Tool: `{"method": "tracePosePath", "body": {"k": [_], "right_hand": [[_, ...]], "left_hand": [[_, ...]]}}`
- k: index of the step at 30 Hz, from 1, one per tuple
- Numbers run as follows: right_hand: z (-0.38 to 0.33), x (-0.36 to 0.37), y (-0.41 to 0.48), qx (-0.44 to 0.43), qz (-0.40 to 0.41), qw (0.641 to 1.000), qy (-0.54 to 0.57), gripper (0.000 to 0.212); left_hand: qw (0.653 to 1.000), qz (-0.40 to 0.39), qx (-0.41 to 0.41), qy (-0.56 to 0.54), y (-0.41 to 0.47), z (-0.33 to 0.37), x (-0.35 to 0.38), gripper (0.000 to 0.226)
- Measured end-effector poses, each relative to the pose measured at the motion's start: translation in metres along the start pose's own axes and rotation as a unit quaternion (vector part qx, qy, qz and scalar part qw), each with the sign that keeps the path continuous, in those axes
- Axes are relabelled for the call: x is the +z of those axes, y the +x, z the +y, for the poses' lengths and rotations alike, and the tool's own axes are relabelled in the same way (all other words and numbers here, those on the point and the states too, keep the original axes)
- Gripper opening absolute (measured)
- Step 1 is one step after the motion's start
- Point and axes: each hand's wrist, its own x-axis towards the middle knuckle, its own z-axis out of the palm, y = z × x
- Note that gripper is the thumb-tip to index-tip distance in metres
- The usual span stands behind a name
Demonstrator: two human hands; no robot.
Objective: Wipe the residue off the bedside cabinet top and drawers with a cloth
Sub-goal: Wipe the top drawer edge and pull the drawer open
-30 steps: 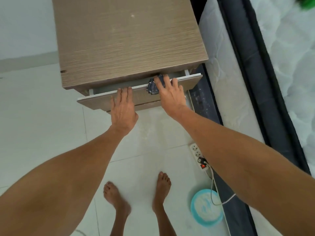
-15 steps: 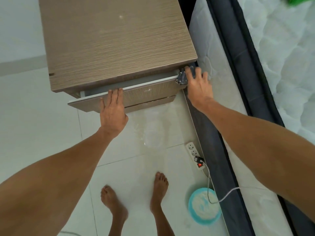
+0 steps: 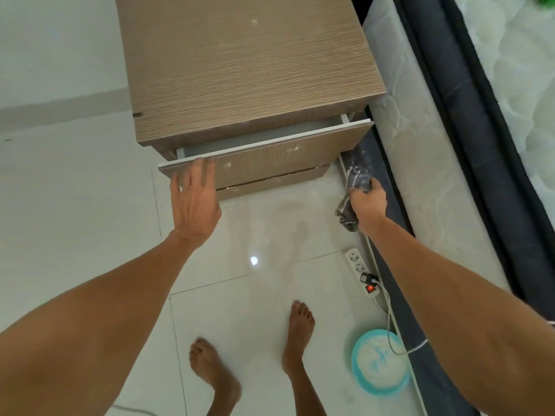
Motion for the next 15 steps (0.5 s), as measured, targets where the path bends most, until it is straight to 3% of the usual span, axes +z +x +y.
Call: {"method": "tracePosePath", "body": {"k": [2,5,9,12,15], "right_hand": [[0.002,0.015,-0.014,0.084,-0.036,0.975,0.201,0.043],[0.005,0.033,-0.029,0.159,-0.112,0.917,0.349,0.029],[0.008,0.064,-0.040,0.129,-0.192,0.829,0.510,0.029],[0.011,0.080,-0.033,0.075,-0.229,0.824,0.512,0.050],[0.014,0.094,-0.026,0.013,-0.242,0.845,0.477,0.048]], "left_hand": [[1.000,-0.006,0.014,0.017,-0.008,-0.015,0.007,0.080],[0.998,-0.032,0.027,0.041,-0.015,-0.031,0.020,0.084],[0.998,-0.023,0.039,0.052,-0.018,-0.044,0.043,0.086],[0.997,0.028,0.046,0.060,-0.014,-0.052,0.069,0.087],[0.992,0.097,0.055,0.062,-0.006,-0.059,0.097,0.084]]}}
